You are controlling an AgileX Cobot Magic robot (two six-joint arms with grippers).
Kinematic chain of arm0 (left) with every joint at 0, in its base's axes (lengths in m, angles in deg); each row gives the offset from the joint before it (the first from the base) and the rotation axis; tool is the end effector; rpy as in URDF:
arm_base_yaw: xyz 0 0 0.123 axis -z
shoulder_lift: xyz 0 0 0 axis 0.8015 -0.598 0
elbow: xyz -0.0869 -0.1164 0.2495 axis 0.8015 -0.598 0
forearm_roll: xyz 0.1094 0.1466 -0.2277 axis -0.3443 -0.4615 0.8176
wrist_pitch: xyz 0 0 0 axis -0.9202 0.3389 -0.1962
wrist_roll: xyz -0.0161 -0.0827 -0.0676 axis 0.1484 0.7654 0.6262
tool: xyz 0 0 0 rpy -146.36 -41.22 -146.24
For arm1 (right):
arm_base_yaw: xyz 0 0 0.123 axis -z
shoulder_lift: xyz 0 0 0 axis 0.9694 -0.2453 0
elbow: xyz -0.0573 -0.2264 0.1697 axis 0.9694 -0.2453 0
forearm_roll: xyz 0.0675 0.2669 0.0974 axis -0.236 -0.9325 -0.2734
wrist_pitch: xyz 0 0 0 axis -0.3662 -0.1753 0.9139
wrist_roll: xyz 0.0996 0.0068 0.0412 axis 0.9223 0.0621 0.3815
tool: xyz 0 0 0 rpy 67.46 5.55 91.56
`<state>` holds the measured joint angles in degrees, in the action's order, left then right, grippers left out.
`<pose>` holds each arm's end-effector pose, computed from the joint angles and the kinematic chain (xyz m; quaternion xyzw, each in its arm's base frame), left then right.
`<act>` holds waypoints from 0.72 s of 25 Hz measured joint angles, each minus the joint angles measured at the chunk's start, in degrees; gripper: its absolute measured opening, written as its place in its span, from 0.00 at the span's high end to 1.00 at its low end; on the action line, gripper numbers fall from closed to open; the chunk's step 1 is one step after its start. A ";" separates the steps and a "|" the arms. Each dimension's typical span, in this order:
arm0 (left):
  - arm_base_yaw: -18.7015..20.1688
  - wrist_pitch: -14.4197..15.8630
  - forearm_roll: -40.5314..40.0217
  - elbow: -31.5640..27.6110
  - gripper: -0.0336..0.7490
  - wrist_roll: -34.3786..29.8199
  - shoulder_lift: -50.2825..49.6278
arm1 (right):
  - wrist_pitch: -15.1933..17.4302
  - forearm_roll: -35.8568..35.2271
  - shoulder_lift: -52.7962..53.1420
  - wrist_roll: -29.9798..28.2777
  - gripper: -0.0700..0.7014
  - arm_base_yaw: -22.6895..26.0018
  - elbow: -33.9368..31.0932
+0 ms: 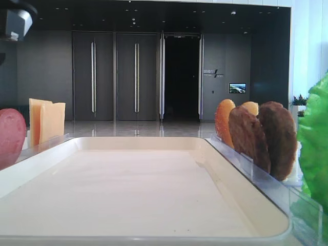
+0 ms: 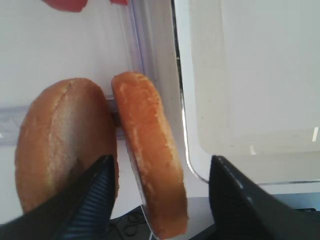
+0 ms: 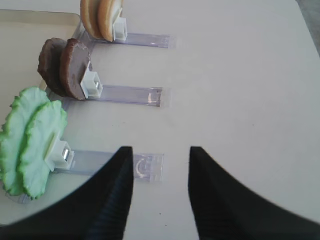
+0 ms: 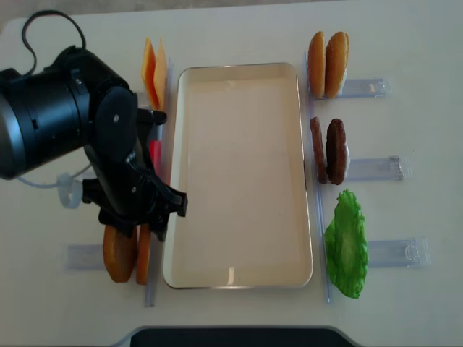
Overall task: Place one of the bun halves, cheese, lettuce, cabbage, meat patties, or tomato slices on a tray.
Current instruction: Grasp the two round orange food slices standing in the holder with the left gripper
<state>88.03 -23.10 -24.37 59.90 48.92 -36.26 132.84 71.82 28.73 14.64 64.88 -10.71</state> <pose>0.2390 -0.1568 0.1671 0.0506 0.9980 0.0372 0.0042 0.0369 0.0071 0.2812 -0.0830 0.8676 0.0466 0.4880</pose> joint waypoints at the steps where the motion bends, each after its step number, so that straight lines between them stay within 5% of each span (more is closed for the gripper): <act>1: 0.00 -0.12 -0.05 -0.58 0.37 0.00 -0.06 | 0.00 0.00 0.00 0.00 0.54 0.00 0.00; 12: 0.00 -1.51 -0.07 -2.36 0.40 -0.05 -1.17 | 0.00 0.00 0.00 0.00 0.54 0.00 0.00; 18: 0.00 -1.54 -0.47 -2.36 0.68 -0.05 -1.17 | 0.00 0.00 0.00 0.00 0.54 0.00 0.00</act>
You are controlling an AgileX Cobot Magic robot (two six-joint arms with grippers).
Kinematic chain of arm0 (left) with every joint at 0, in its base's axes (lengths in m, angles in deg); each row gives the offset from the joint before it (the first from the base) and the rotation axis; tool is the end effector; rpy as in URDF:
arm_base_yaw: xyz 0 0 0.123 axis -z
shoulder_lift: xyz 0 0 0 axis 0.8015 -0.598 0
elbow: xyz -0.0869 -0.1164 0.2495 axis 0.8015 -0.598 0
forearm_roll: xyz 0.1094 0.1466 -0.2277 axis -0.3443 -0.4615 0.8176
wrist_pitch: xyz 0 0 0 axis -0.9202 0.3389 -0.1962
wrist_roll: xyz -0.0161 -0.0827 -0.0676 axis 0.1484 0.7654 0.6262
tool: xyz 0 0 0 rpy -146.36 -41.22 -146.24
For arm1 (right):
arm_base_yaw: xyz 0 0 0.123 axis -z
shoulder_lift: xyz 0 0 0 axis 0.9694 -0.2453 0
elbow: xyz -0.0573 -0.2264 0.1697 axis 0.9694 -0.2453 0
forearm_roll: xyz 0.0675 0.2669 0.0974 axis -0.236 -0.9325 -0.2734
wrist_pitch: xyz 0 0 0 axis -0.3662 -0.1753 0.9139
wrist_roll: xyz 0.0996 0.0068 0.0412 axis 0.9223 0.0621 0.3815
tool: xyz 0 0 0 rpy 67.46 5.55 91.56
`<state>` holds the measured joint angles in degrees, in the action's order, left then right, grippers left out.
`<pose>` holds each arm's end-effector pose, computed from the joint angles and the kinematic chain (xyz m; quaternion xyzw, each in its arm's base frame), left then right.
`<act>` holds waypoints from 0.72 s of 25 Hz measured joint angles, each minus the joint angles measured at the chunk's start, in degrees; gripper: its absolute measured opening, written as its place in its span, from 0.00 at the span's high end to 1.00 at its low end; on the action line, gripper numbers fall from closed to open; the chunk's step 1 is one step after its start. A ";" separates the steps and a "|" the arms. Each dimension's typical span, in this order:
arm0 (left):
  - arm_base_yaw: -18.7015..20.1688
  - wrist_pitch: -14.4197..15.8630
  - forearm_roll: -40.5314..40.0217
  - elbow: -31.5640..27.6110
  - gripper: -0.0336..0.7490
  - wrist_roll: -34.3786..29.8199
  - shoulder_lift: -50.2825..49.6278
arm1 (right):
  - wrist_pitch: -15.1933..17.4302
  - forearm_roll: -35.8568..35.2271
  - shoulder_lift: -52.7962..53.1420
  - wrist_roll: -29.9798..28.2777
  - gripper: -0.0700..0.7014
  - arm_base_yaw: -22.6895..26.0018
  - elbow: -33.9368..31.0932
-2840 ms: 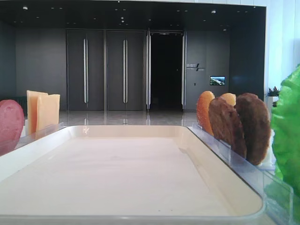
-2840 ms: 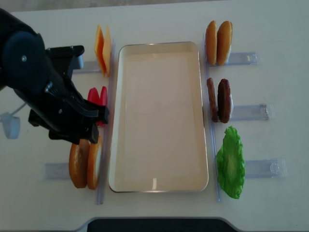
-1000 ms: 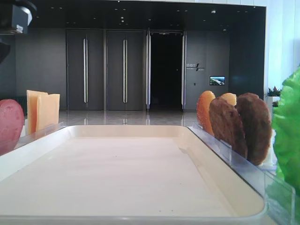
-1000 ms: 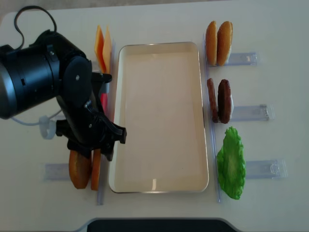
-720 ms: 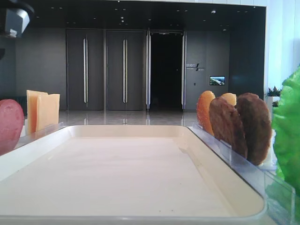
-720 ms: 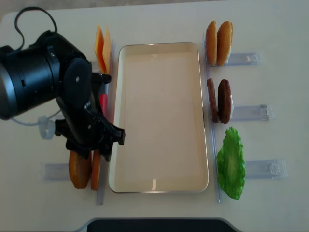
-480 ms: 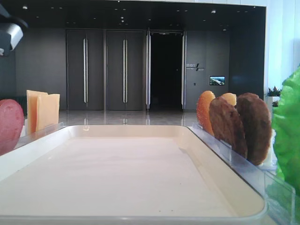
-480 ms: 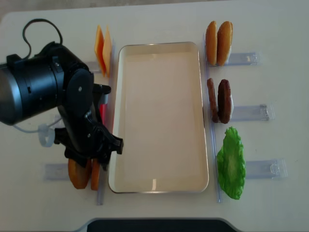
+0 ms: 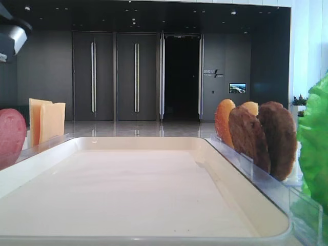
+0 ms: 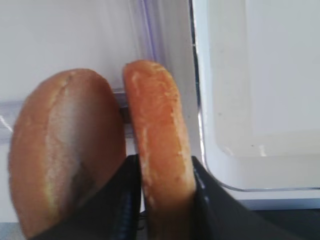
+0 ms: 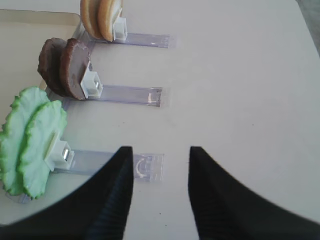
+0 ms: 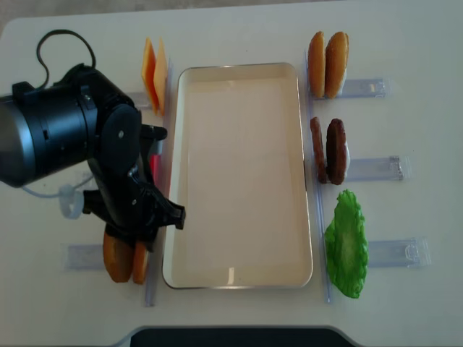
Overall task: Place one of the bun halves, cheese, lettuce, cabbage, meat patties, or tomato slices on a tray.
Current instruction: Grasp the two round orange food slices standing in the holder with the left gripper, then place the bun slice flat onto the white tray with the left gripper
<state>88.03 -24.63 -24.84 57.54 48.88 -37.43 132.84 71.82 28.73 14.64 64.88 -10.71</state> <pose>0.2339 -0.1525 0.1510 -0.0546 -0.9973 -0.0488 0.0090 0.0369 0.0071 0.2812 -0.0830 0.8676 0.0466 0.4880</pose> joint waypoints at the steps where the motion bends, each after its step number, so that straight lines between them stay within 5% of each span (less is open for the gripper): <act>1: 0.00 0.23 -0.51 -0.06 0.75 -0.06 0.00 | 0.00 0.00 0.00 0.00 0.54 0.00 0.00; 9: 0.00 1.53 -0.89 0.15 0.78 -1.87 0.00 | 0.00 0.00 0.00 0.00 0.54 0.00 0.00; 18: 0.06 9.47 -0.32 11.36 0.78 -2.43 6.89 | 0.00 0.00 0.00 0.00 0.54 0.00 0.00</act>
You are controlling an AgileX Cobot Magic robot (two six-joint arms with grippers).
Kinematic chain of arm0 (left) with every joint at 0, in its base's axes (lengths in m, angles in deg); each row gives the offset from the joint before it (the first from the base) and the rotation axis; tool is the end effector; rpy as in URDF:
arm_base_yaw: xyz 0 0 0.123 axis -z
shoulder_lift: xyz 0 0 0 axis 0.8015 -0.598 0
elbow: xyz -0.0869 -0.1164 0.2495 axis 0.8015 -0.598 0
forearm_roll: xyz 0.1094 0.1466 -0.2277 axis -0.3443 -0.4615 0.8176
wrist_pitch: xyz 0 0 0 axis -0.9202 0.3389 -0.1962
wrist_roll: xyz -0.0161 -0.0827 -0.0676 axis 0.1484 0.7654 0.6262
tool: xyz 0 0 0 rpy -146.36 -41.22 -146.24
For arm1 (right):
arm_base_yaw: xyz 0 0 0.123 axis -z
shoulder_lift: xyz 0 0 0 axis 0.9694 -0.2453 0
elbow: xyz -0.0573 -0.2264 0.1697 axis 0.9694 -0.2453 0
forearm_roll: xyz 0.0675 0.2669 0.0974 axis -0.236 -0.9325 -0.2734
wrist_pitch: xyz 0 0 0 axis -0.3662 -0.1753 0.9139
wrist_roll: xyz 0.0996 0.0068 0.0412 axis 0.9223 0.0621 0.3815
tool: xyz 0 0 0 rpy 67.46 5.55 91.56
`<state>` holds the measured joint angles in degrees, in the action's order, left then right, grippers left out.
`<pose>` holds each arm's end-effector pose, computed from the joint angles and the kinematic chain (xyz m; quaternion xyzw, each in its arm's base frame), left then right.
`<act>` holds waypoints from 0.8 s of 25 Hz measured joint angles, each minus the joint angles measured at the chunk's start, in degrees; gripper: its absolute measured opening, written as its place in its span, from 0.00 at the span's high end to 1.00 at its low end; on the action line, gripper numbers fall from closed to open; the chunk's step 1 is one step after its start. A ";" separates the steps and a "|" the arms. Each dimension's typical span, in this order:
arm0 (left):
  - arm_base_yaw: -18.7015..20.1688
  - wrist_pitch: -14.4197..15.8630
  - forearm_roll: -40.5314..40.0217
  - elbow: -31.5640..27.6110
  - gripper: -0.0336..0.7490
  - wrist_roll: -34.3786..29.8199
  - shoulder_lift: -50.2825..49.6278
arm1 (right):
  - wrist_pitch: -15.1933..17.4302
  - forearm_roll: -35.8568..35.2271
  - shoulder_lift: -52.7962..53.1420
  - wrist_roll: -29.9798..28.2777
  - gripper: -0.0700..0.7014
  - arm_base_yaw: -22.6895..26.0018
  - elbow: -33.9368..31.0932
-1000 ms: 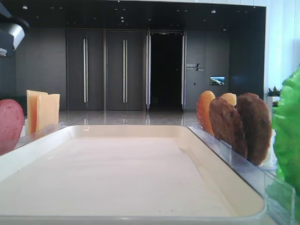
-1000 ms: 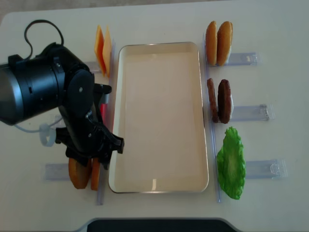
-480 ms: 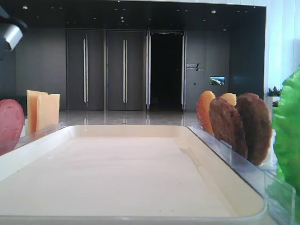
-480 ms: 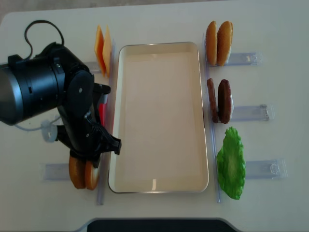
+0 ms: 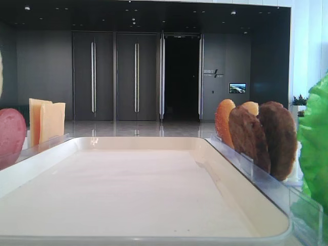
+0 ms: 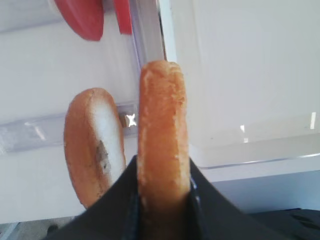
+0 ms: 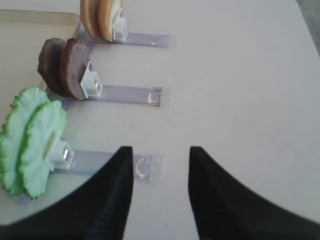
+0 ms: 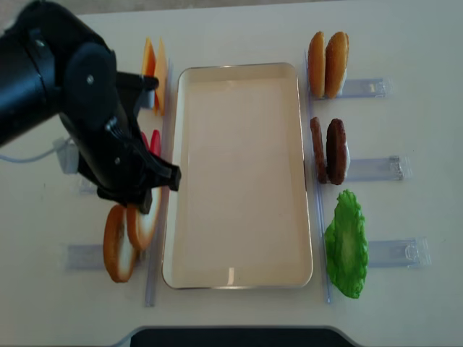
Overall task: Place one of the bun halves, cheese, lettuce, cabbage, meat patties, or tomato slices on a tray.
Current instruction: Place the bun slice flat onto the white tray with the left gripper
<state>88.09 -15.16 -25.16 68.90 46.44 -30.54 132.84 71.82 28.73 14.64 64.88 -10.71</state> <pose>0.2480 -0.1612 0.2394 0.0679 0.9959 0.0144 0.0588 0.0369 0.0071 0.2812 -0.0830 0.8676 0.0466 0.4880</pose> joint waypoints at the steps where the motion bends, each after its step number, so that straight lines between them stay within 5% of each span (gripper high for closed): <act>1: 0.00 0.36 -0.21 1.52 0.78 0.18 0.75 | 0.00 0.00 0.00 0.00 0.54 0.00 0.00; 20: 0.00 -0.08 1.26 3.91 0.78 -1.30 3.53 | 0.00 0.00 0.00 0.00 0.54 0.00 0.00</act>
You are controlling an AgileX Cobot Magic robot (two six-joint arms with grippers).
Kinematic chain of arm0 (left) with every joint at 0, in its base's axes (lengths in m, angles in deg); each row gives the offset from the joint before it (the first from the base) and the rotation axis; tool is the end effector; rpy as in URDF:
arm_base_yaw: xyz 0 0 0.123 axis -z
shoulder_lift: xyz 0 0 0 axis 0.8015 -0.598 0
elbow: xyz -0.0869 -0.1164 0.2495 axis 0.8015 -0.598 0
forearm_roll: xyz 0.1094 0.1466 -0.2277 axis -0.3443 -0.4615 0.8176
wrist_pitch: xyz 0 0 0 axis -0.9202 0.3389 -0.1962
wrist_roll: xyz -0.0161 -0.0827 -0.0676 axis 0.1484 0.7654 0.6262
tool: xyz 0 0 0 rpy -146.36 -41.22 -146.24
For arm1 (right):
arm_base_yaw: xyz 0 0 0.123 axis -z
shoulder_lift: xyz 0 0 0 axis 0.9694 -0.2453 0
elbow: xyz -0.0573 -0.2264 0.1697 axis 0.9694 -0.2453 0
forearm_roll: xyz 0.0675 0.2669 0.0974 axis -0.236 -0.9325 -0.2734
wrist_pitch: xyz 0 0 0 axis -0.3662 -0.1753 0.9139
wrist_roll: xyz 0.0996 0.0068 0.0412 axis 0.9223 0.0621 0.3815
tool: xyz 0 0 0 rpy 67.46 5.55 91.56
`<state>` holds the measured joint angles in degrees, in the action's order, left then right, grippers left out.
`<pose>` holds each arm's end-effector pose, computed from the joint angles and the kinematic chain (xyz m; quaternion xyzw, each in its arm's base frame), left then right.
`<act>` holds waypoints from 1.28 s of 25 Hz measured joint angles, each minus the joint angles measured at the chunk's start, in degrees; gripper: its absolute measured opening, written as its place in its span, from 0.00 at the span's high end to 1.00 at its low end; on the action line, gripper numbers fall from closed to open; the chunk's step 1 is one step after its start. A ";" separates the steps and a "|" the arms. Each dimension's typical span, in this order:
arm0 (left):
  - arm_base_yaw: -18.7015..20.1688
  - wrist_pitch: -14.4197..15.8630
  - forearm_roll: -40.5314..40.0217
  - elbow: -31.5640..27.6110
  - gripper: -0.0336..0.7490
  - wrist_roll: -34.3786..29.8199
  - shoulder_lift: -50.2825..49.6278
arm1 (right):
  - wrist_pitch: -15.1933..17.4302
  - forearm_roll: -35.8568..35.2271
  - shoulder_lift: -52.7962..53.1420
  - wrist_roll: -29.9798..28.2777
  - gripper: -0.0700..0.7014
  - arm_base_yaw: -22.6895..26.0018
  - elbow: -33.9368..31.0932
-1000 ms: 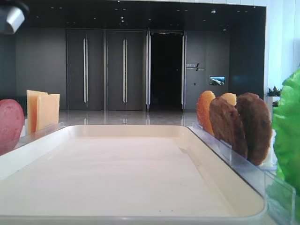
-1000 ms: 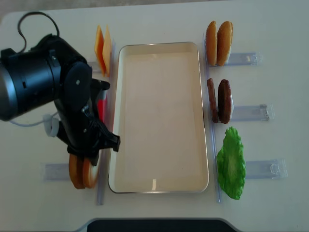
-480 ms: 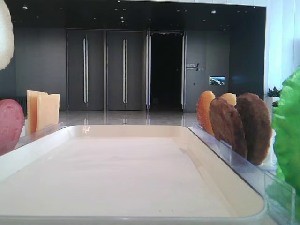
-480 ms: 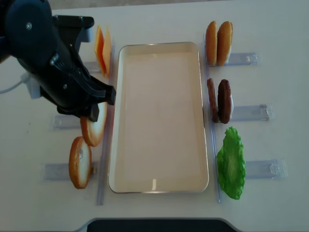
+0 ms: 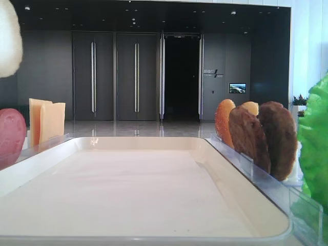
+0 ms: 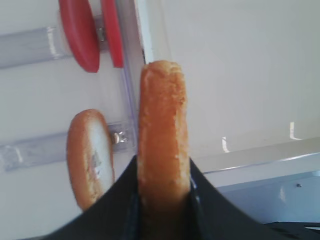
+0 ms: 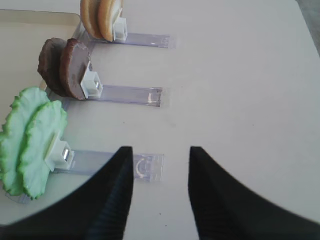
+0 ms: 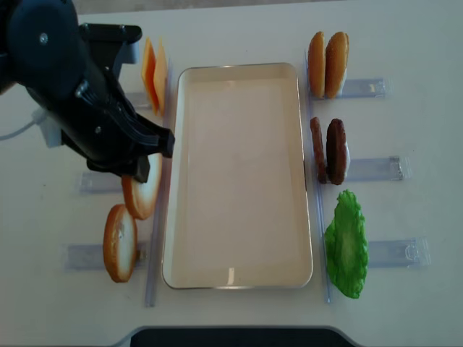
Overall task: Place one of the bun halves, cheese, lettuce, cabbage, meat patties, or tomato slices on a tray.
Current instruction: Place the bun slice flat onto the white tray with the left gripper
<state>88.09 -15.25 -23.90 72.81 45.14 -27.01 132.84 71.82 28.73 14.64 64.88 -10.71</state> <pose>0.2485 -0.1642 0.2784 0.0732 0.9909 -0.0271 0.1096 0.0369 0.0071 0.2812 -0.0830 0.8676 0.0466 0.4880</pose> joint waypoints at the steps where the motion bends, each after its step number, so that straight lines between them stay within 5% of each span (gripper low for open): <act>1: 0.00 -1.62 1.90 0.00 0.78 -1.89 0.00 | 0.00 0.00 0.00 0.00 0.54 0.00 0.00; 8: 0.00 -21.59 25.01 -4.27 0.78 -17.86 0.00 | 0.00 0.00 0.00 0.00 0.54 0.00 0.00; 15: -0.19 -30.36 46.63 -10.47 0.78 -34.81 0.00 | 0.00 0.00 0.00 0.00 0.54 0.00 0.00; 20: -4.31 -30.24 67.27 -14.54 0.78 -52.96 0.00 | 0.00 0.00 0.00 0.00 0.54 0.00 0.00; 25: -10.98 -24.73 89.81 -22.10 0.78 -70.79 0.00 | 0.00 0.00 0.00 0.00 0.54 0.00 0.00; 32: -12.91 -19.26 99.70 -29.79 0.78 -82.11 0.00 | 0.00 0.00 0.00 0.00 0.54 0.00 0.00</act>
<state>75.18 -34.51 75.80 43.03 -36.96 -27.01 132.84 71.82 28.73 14.64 64.88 -10.71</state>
